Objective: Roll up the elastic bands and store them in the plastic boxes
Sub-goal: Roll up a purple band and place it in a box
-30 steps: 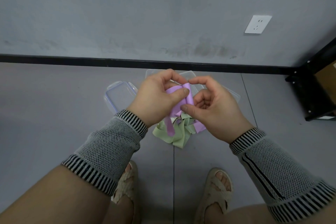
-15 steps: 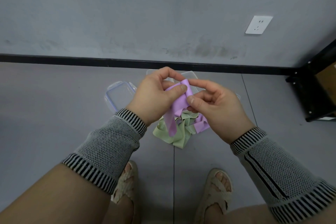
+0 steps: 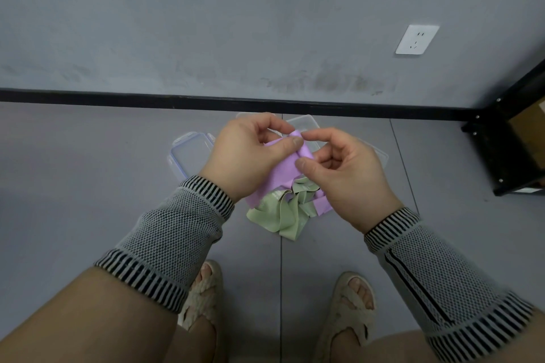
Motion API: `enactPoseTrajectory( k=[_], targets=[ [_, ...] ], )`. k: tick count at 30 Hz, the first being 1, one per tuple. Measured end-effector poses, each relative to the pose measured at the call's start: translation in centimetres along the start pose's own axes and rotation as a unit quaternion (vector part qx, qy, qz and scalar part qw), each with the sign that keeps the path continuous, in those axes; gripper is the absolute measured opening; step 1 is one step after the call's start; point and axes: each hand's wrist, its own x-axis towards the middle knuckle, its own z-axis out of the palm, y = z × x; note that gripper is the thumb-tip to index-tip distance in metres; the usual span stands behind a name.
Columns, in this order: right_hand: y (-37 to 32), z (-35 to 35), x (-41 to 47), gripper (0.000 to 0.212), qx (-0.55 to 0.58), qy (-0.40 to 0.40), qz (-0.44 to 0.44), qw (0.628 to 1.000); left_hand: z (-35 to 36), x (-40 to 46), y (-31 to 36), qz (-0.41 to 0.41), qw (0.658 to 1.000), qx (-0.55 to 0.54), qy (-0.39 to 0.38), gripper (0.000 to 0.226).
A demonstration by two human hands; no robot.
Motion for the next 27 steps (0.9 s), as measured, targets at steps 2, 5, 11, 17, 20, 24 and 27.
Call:
enactPoseTrajectory(
  k=[2,5,11,17,20,24,27],
  targets=[
    [0.1,0.2,0.0,0.029,-0.016,0.007,-0.011,1.000,0.1,0.0,0.0,0.000,1.000,0.003,0.000,0.005],
    [0.0,0.4,-0.2,0.028,-0.018,0.009,-0.010,1.000,0.1,0.0,0.2,-0.011,1.000,0.002,-0.004,0.005],
    [-0.5,-0.8,0.0,0.016,0.118,-0.025,0.052,0.991,-0.4,-0.2,0.3,-0.017,0.999,-0.040,-0.030,0.005],
    [-0.5,-1.5,0.1,0.027,0.092,-0.081,0.075,0.990,0.3,-0.2,-0.2,0.001,0.998,-0.004,-0.062,0.011],
    [-0.5,-1.7,0.3,0.024,0.052,-0.067,0.077,0.993,-0.1,0.1,-0.6,-0.015,0.994,0.060,-0.094,0.021],
    [0.9,-2.8,1.5,0.016,0.085,0.061,0.142,0.984,-1.2,0.5,-1.5,-0.053,0.969,0.197,-0.140,0.012],
    [1.7,-3.8,2.3,0.016,0.125,0.127,0.189,0.966,-1.7,0.7,-1.8,-0.093,0.980,0.150,-0.089,0.010]
  ],
)
